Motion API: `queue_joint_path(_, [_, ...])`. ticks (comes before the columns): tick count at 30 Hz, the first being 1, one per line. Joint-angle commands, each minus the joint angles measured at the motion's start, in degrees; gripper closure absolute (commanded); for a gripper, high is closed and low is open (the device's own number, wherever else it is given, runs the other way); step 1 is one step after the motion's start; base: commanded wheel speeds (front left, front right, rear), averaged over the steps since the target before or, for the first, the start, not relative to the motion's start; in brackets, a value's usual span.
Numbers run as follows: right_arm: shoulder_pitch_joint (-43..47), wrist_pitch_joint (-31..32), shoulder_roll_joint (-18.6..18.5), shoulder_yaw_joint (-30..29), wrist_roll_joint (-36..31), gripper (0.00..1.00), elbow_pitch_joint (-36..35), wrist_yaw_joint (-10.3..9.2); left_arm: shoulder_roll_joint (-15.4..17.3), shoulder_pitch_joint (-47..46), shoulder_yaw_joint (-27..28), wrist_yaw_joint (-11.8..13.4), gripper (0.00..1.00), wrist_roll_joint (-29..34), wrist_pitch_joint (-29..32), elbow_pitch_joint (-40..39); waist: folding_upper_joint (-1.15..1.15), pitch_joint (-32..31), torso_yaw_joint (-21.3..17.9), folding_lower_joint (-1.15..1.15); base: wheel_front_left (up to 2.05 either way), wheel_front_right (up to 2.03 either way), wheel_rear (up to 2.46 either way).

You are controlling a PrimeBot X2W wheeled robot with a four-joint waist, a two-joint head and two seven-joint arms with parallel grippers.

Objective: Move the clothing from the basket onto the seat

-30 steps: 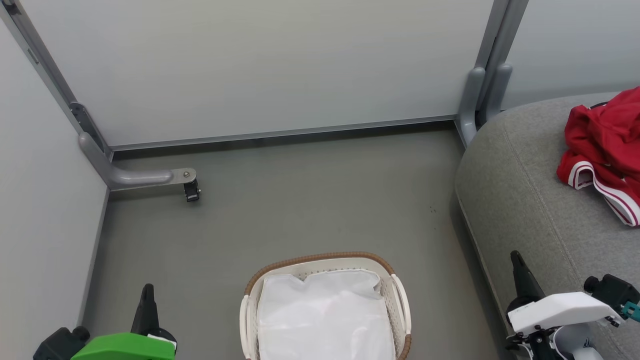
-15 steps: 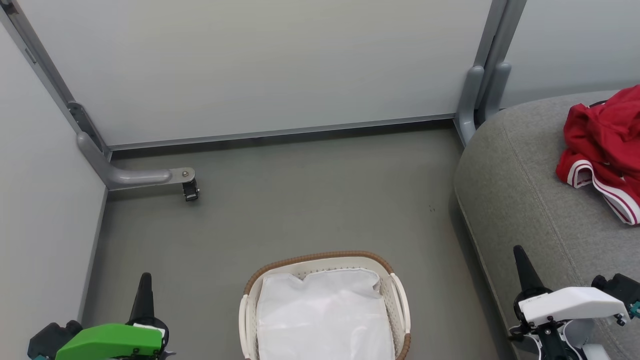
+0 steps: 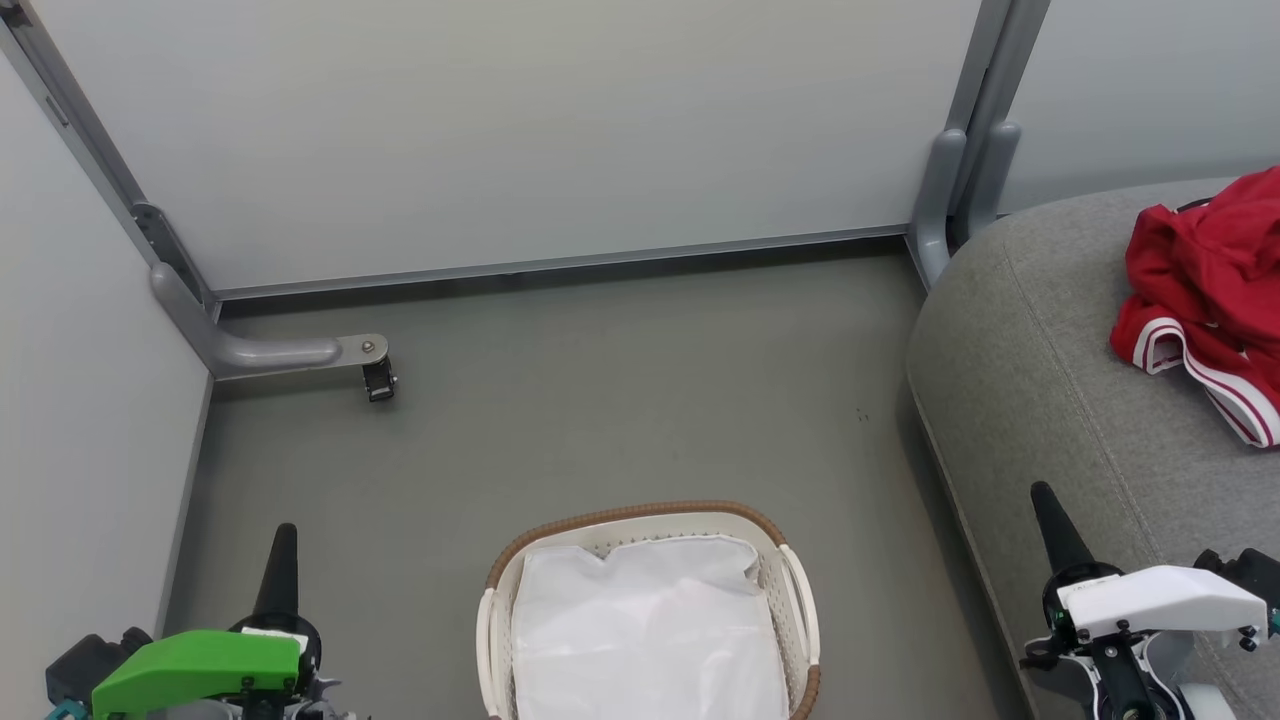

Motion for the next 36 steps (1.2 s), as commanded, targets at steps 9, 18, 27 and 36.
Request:
queue_joint_path(9, [-1.44, 1.59, -0.37, -0.72, 5.62, 1.00, -0.84, -0.03, 0.02, -2.25, 1.00, -0.91, 1.00, -4.62, 1.41, -0.46, 0.00, 0.10, -0.11, 0.00, 0.00, 0.00, 0.00])
queue_joint_path(18, [-1.52, 2.63, -0.39, -1.17, 9.83, 1.00, -1.08, -0.03, -0.04, -3.05, 1.59, -1.34, 1.00, -8.15, 2.50, -0.42, 0.00, 0.19, -0.21, 0.00, 0.00, 0.00, 0.00])
queue_joint_path(27, [-1.83, 3.71, -0.43, -1.61, 13.87, 1.00, -1.28, -0.03, -0.13, -3.73, 2.16, -1.72, 1.00, -11.54, 3.53, -0.37, 0.00, 0.28, -0.32, 0.00, 0.00, 0.00, 0.00])
queue_joint_path(36, [-2.14, 4.60, -0.46, -1.98, 17.63, 1.00, -1.46, -0.03, -0.23, -4.44, 2.79, -2.14, 1.00, -14.76, 4.53, -0.33, 0.00, 0.38, -0.42, 0.00, 0.00, 0.00, 0.00])
